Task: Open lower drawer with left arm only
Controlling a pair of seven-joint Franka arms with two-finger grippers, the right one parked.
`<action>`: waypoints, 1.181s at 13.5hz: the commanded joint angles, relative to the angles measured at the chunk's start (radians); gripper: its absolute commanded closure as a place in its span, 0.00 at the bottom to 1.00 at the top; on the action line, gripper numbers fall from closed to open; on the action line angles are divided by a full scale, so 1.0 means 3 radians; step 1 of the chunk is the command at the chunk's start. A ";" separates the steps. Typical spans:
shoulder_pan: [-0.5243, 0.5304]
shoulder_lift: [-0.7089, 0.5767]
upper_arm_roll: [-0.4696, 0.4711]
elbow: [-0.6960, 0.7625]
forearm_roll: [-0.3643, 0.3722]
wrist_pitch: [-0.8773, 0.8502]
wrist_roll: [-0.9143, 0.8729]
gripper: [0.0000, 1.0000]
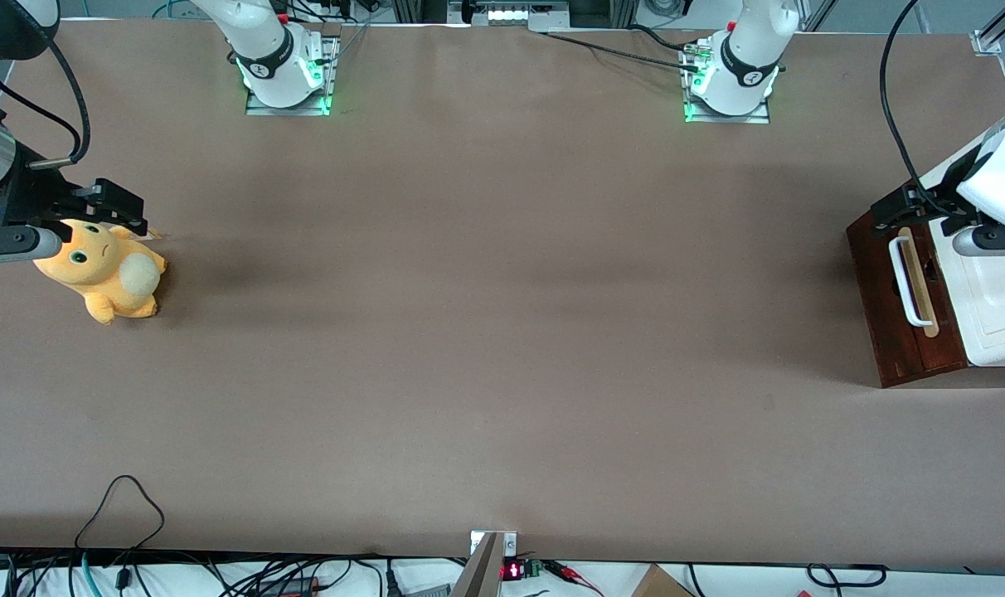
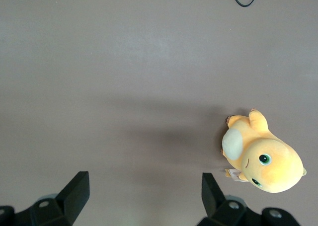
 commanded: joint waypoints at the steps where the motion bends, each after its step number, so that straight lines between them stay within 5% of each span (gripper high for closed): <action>1: -0.0002 -0.0007 0.0012 0.0017 -0.0076 -0.0075 0.0092 0.00; 16: 0.0013 0.0085 0.0022 0.0150 -0.0066 -0.0259 0.0403 0.00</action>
